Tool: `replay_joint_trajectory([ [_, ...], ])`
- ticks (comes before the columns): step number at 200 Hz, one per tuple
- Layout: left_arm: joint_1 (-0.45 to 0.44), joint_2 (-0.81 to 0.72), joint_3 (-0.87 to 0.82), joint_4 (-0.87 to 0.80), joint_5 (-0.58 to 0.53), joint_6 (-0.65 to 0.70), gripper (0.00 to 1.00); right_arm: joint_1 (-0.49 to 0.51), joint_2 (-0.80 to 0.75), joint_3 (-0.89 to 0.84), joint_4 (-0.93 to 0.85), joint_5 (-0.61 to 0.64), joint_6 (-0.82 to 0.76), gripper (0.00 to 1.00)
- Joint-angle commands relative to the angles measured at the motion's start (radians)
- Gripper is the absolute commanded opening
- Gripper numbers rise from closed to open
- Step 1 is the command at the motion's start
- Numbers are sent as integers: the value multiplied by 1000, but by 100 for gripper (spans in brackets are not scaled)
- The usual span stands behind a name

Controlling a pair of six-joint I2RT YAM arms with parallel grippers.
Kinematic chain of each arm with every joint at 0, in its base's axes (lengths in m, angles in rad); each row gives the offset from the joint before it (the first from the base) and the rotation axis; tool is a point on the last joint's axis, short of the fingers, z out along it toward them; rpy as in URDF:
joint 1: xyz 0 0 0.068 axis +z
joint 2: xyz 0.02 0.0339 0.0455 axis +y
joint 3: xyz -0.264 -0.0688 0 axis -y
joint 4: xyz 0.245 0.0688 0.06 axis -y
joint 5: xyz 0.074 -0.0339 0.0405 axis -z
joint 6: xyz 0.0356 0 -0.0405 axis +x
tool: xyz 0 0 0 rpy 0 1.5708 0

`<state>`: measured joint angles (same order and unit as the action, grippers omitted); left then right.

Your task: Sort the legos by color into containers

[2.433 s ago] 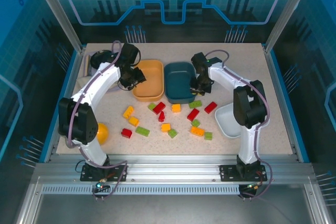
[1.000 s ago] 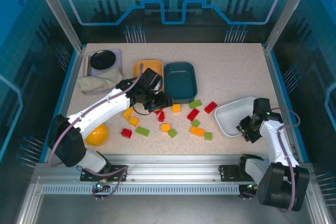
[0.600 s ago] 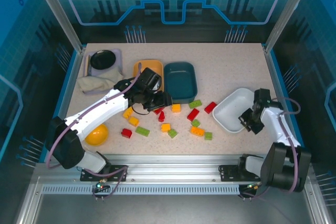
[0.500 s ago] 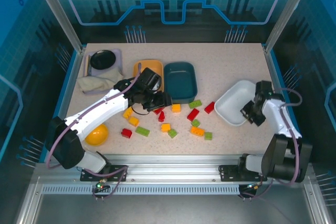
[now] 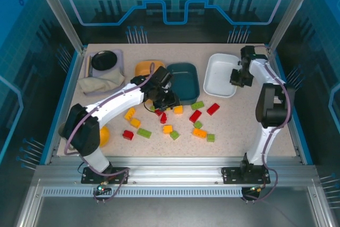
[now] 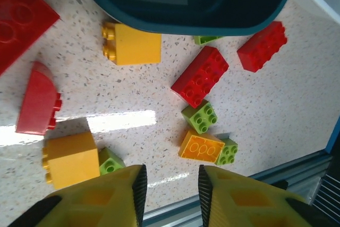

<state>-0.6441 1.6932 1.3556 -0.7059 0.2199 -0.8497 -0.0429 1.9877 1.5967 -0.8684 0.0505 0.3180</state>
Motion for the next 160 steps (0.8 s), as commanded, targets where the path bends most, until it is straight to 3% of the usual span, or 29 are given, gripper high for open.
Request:
replay_joint_trajectory([
  [1, -11, 72, 37, 16, 41, -46, 33, 26, 28, 59, -89, -41, -62, 0],
  [91, -4, 361, 342, -109, -26, 0, 31, 26, 124, 132, -172, -136, -122, 0],
  [160, 44, 476, 478, -159, -38, 63, 31, 32, 209, 244, -225, -189, -116, 0],
])
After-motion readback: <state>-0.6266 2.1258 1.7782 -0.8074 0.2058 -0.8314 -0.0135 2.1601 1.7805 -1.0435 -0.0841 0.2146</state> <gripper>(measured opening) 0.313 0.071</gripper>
